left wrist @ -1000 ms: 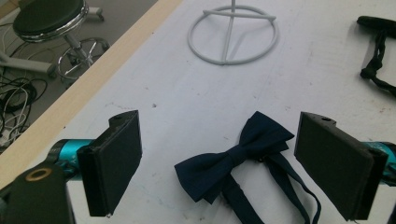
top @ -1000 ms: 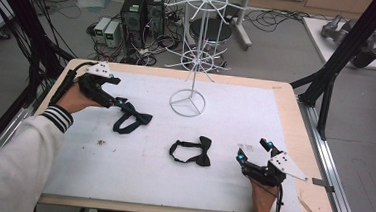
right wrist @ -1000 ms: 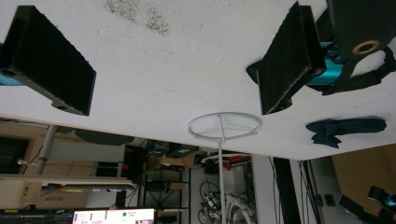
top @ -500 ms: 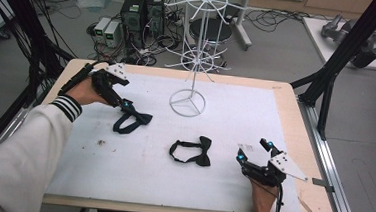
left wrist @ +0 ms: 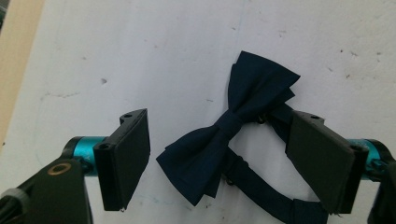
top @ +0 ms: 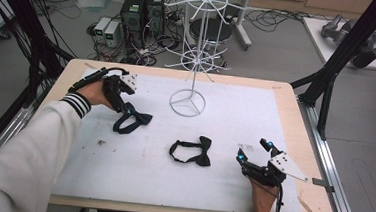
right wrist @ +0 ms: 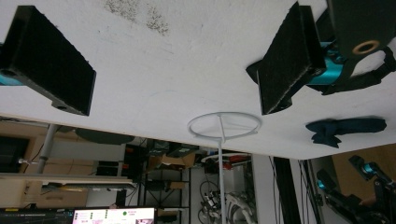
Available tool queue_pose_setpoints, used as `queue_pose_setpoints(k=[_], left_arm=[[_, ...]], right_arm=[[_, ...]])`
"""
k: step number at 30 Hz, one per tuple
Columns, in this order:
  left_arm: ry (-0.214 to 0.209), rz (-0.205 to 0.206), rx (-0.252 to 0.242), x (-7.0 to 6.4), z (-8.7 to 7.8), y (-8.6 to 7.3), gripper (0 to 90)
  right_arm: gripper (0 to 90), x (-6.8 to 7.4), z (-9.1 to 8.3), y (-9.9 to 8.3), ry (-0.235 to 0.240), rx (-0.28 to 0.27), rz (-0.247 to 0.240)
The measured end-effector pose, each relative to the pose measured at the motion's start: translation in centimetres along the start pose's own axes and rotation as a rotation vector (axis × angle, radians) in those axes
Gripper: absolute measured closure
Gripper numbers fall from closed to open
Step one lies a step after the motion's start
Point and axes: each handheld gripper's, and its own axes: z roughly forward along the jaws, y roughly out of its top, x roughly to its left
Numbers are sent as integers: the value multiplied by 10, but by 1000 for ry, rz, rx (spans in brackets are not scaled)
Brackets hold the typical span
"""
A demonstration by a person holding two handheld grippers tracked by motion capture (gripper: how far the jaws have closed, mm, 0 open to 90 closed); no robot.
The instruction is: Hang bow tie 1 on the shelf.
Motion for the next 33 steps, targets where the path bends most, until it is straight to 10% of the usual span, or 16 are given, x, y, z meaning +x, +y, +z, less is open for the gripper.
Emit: queue_pose_setpoints(k=[33], left_arm=[[-82,143,127,-1,42,0,494]], right_arm=[[110,0,0,0,2,-1,-2]])
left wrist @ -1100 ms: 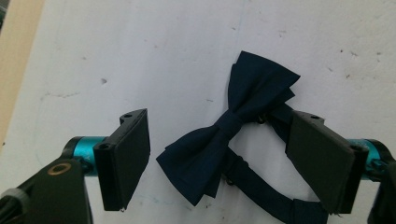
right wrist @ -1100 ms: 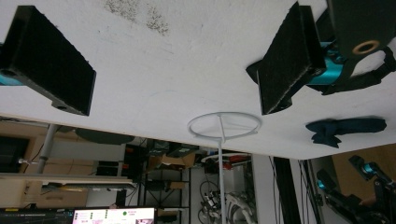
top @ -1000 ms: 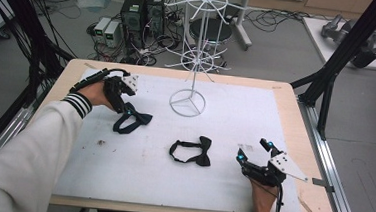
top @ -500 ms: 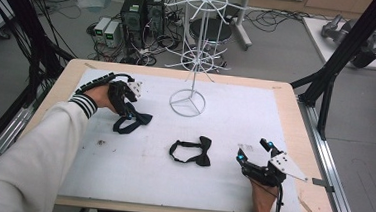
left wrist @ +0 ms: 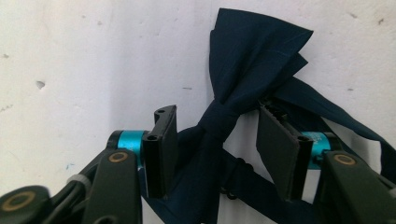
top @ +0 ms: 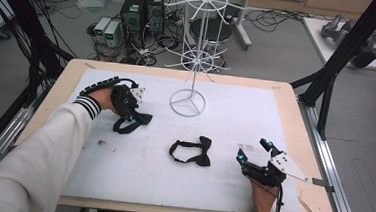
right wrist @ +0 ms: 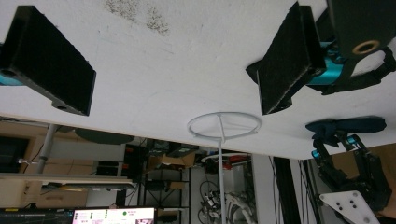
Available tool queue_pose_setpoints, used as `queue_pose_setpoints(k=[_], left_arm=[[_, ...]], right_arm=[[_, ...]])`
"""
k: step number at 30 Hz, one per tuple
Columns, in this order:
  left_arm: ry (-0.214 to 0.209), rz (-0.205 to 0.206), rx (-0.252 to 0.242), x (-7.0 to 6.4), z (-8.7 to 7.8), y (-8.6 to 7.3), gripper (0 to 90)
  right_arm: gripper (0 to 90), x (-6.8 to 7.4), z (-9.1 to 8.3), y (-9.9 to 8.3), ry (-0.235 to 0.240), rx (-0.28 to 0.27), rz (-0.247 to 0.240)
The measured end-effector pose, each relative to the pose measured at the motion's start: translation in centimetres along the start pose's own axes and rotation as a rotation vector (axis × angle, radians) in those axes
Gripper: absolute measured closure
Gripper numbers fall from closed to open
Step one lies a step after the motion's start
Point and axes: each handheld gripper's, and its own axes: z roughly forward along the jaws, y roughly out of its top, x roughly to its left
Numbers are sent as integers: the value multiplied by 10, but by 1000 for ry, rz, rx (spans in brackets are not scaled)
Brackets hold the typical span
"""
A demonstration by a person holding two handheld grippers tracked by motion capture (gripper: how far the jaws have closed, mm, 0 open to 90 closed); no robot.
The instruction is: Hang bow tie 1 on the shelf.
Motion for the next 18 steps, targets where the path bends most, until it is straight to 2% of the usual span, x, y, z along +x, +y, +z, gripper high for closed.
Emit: queue_pose_setpoints(k=[4,7,8,9,10,12,16,18], left_arm=[[13,11,21,0,4,2,510],[1,12,24,-1,7,3,534],[-1,25,32,-1,8,3,563],[-6,18,24,-1,8,3,574],[-7,15,22,-1,8,3,624],[2,23,42,0,7,3,687],[0,1,40,-1,7,2,728],[-1,-35,14,-2,8,1,736]], right_arm=[[109,0,0,0,0,0,-3],[109,0,0,0,-1,0,-3],[110,0,0,0,-1,0,-2],[110,0,0,0,-1,0,-3],[110,0,0,0,0,0,-2],[110,0,0,0,-1,1,2],[109,0,0,0,-1,0,1],[109,0,0,0,-1,1,2]])
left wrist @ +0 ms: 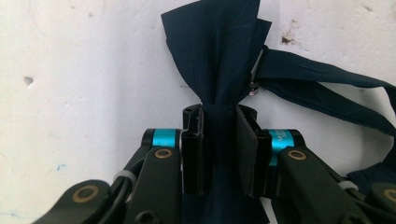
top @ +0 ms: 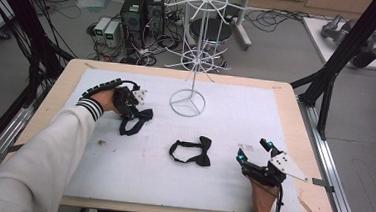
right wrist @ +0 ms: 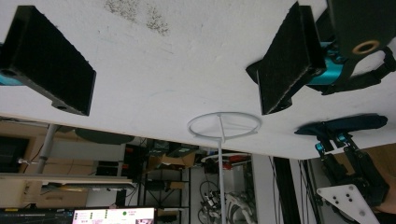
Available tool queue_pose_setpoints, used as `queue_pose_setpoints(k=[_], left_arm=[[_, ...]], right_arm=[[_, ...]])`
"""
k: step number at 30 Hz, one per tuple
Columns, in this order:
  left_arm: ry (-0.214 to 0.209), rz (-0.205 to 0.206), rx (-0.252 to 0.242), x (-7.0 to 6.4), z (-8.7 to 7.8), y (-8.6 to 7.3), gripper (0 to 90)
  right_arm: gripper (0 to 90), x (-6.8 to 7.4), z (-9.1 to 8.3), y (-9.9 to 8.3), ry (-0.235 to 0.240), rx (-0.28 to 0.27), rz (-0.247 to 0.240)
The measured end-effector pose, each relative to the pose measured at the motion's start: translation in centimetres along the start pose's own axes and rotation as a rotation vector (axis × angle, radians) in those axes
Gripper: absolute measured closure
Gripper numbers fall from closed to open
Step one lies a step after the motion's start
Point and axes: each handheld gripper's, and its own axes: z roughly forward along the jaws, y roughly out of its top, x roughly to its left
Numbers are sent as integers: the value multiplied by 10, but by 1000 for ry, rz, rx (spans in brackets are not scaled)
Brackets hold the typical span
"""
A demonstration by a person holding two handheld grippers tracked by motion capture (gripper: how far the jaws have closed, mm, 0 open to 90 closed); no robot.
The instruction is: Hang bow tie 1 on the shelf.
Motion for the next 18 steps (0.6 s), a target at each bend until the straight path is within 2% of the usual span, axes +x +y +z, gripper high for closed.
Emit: queue_pose_setpoints(k=[3,5,8,11,13,18], left_arm=[[4,-3,4,1,-2,-1,740],[-1,-21,0,1,-2,-2,742],[13,-16,-4,2,-5,-3,744],[19,-34,-16,1,-6,-5,745],[38,-40,-12,1,-9,-6,745],[55,-81,-83,-1,-16,-9,746]], right_arm=[[109,0,0,0,0,-2,-5],[109,0,0,0,0,-1,0],[109,0,0,0,0,0,1],[110,0,0,0,0,0,-1],[110,0,0,0,1,-2,-6],[110,0,0,0,1,-2,-5]])
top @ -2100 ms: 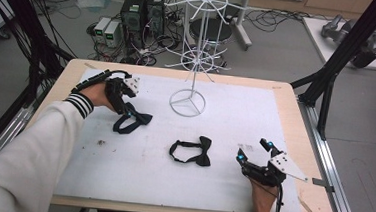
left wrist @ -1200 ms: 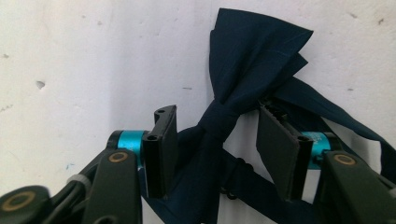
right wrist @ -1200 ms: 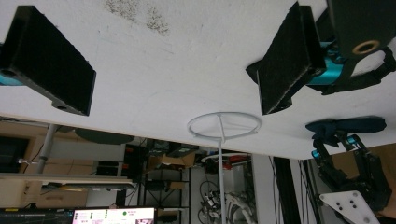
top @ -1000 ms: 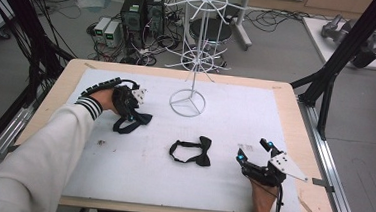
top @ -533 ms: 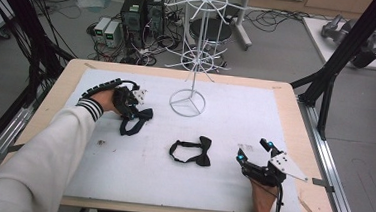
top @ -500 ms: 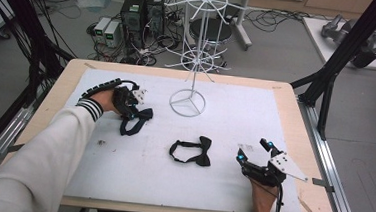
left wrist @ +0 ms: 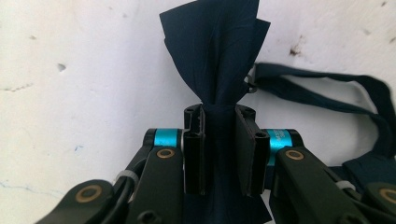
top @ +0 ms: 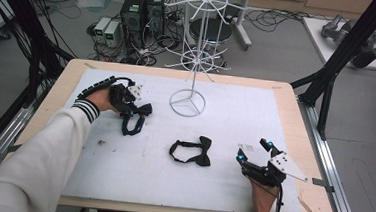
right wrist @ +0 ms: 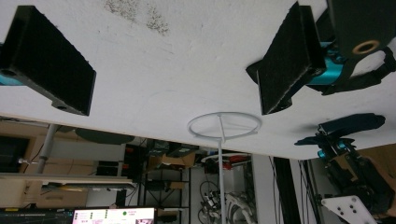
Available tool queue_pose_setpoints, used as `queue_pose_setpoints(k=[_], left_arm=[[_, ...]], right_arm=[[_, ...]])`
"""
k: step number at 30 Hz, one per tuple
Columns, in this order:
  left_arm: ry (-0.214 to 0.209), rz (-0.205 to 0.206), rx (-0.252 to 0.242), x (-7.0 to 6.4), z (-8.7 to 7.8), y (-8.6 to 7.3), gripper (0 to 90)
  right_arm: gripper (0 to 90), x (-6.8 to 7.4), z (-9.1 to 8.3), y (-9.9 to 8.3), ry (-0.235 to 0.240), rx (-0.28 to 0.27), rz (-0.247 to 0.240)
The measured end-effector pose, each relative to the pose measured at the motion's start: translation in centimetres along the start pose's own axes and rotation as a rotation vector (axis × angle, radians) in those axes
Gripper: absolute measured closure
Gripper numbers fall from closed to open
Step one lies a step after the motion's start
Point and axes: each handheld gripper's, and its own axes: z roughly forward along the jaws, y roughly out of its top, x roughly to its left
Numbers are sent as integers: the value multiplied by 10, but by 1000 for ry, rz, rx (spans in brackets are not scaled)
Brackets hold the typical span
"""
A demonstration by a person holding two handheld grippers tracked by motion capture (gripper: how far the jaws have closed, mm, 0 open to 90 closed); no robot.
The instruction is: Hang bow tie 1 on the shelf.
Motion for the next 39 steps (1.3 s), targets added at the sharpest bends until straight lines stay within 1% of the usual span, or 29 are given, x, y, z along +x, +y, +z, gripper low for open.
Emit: queue_pose_setpoints(k=[2,3,4,8,9,10,11,12,14,15,17,22,23,28,29,31,33,34,36,37,38,39], left_arm=[[-1,-13,-22,0,-4,0,746],[5,-27,-48,-1,-6,0,746],[5,-27,-57,0,-8,1,746],[19,-56,-116,-2,-15,1,746],[16,-54,-122,-1,-17,1,747],[19,-71,-141,-2,-19,1,747],[20,-76,-151,-2,-21,0,747],[18,-93,-169,-2,-22,0,747],[19,-105,-202,-2,-26,-2,747],[20,-123,-228,-3,-27,-3,747],[24,-145,-274,-4,-32,-5,747],[36,-186,-370,-6,-45,-6,749],[33,-194,-394,-6,-47,-6,749],[33,-221,-476,-8,-57,-3,749],[35,-222,-490,-8,-58,-3,749],[38,-228,-509,-9,-62,-1,749],[42,-238,-537,-10,-64,0,749],[43,-241,-548,-10,-65,0,749],[45,-246,-569,-11,-68,1,749],[45,-253,-581,-11,-69,1,749],[44,-254,-592,-11,-70,1,749],[43,-261,-608,-11,-71,1,749]], right_arm=[[109,0,0,0,0,0,0],[109,0,0,0,0,0,0],[110,0,0,0,-2,-1,-3],[109,0,0,0,-1,0,-1],[109,0,0,0,-1,-1,-1],[110,0,0,0,-1,0,-1],[110,0,0,0,-1,0,-1],[109,0,0,0,-1,0,0],[109,0,0,0,-1,0,-1],[110,0,0,0,-2,0,-1],[109,0,0,0,-1,0,-2],[110,0,0,0,-2,-1,-4],[110,0,0,0,-3,-2,-6],[109,0,0,0,-3,1,-3],[110,1,0,0,-2,5,4],[109,1,0,0,-3,0,-3],[109,1,0,0,-2,5,5],[110,0,0,0,-4,1,-5],[110,1,0,0,-2,5,5],[110,0,0,0,-4,-1,-6],[110,1,0,0,-2,5,4],[110,1,0,0,-2,6,4]])
